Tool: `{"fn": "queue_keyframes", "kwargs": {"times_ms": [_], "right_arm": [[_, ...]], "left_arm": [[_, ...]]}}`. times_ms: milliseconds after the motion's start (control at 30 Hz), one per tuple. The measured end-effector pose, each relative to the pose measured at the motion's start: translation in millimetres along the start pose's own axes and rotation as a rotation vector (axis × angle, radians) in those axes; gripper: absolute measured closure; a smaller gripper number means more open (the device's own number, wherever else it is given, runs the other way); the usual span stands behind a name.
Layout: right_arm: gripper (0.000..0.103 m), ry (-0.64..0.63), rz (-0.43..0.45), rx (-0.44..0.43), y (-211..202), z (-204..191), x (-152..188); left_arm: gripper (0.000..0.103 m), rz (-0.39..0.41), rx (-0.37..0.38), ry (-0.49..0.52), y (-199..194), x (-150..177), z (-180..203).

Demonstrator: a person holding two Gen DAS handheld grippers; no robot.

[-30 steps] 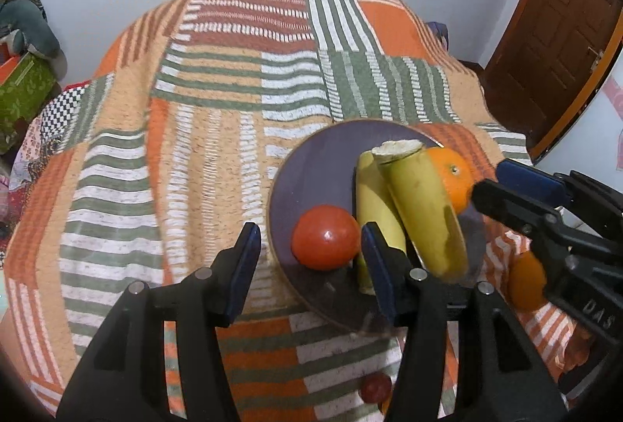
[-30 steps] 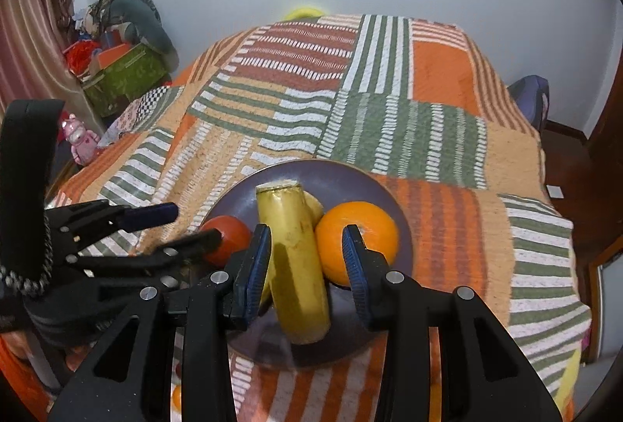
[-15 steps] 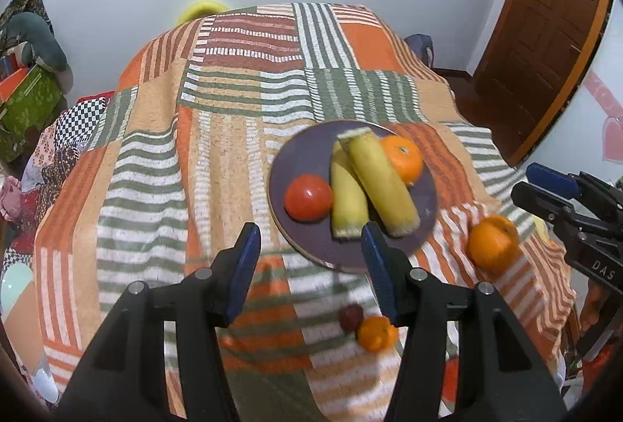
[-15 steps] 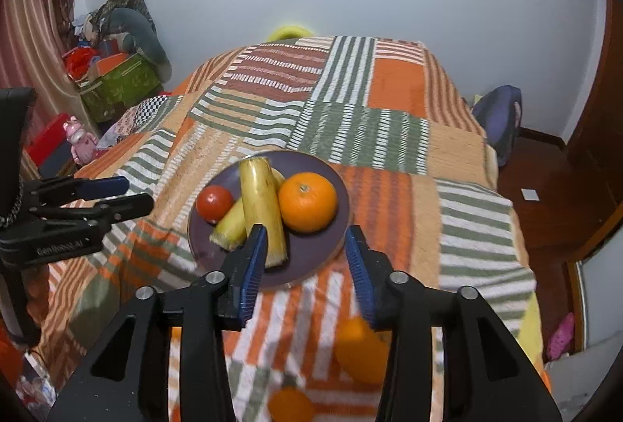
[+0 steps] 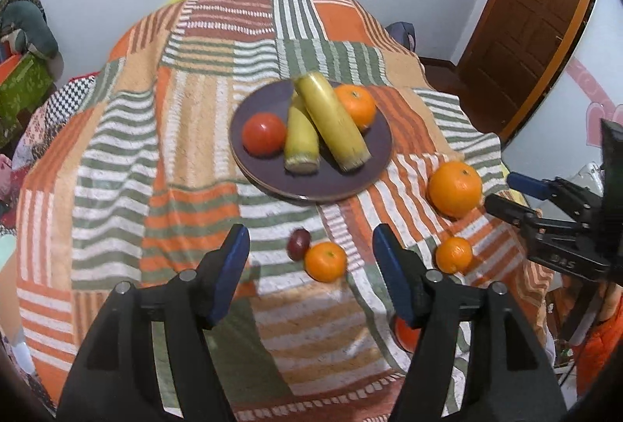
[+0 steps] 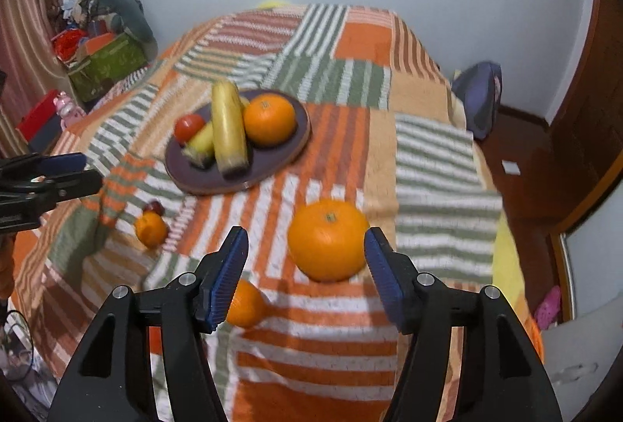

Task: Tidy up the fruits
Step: 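Grasp another large orange with the right tool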

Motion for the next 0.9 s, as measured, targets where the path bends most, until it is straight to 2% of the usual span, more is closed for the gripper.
{"fn": "queue_keyframes", "kwargs": {"times_ms": [267,367,533,900], "right_arm": [[0.044,0.045,-0.050,-0.021,33,7,14],[0.035,0.046,-0.053,-0.005,41,9,13],[0.034,0.060,-0.070,-0.014,57,11,13],[0.035,0.072,-0.044,-0.036,39,9,25]], "left_arm": [[0.038,-0.040,0.018,0.000,19,15,10],[0.038,-0.048,0.016,0.005,27,16,13],[0.038,-0.069,0.008,0.007,40,18,14],[0.038,-0.103,0.025,0.017,36,34,29]]}}
Point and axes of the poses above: each gripper's, at about its wrist camera, not at the fingertips, and y roughly the way its jaws point, z to its right, x to its underside, the point moved 6 cm from there along y, roughly the way its jaws point, and after that the axes turned 14 degrees about -y, right-handed, at the moved point
